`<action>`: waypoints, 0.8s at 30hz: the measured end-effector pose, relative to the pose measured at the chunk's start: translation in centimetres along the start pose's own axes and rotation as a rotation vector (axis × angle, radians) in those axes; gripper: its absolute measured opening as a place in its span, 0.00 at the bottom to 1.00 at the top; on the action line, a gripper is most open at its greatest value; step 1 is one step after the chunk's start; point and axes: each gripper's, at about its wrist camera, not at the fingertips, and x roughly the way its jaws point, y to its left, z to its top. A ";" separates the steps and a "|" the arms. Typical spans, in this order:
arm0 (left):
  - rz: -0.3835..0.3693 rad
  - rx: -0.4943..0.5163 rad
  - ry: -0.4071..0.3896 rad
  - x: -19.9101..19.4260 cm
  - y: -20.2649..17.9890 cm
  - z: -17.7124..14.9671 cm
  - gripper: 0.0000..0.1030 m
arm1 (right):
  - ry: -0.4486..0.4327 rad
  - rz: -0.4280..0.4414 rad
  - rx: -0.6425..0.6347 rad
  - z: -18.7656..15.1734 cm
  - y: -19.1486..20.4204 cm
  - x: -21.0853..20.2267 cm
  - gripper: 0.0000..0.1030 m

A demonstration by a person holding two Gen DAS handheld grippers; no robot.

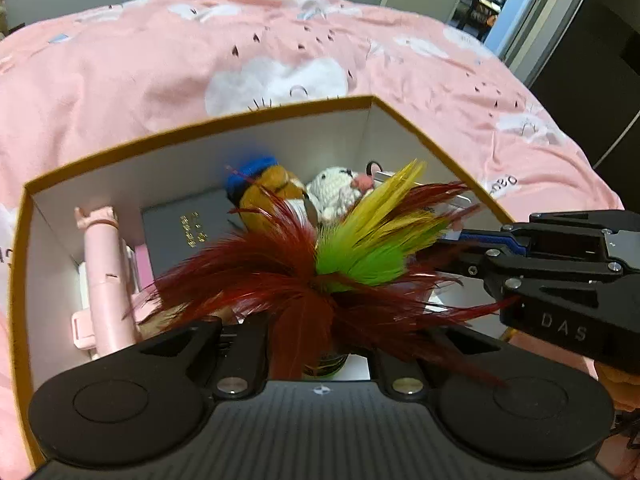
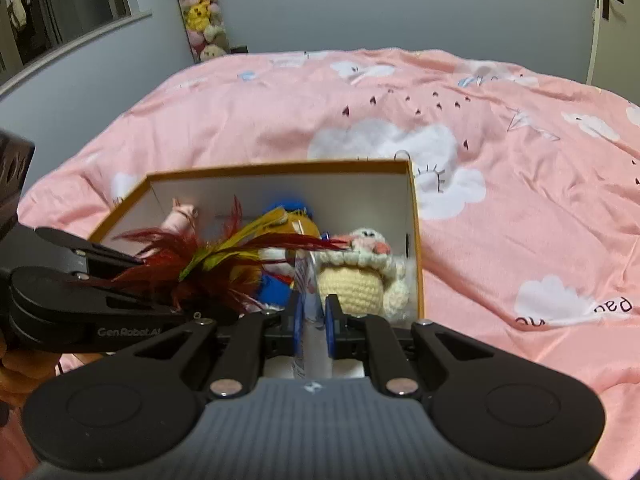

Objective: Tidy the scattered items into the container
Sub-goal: 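Carry the feather toy and Vaseline sachet over the orange box, then lower the feather toy with the left tool while the right tool lowers the sachet into the box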

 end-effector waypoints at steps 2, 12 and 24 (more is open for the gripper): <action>0.002 0.003 0.018 0.5 -0.1 0.1 0.13 | 0.000 -0.017 -0.035 -0.2 0.4 0.1 0.12; 0.007 0.013 0.063 1.4 -0.9 0.1 0.19 | 0.074 -0.030 -0.113 -0.4 1.4 0.7 0.13; 0.014 -0.024 0.040 -0.8 -0.4 -0.4 0.44 | 0.086 -0.037 -0.086 -0.5 1.4 -0.4 0.22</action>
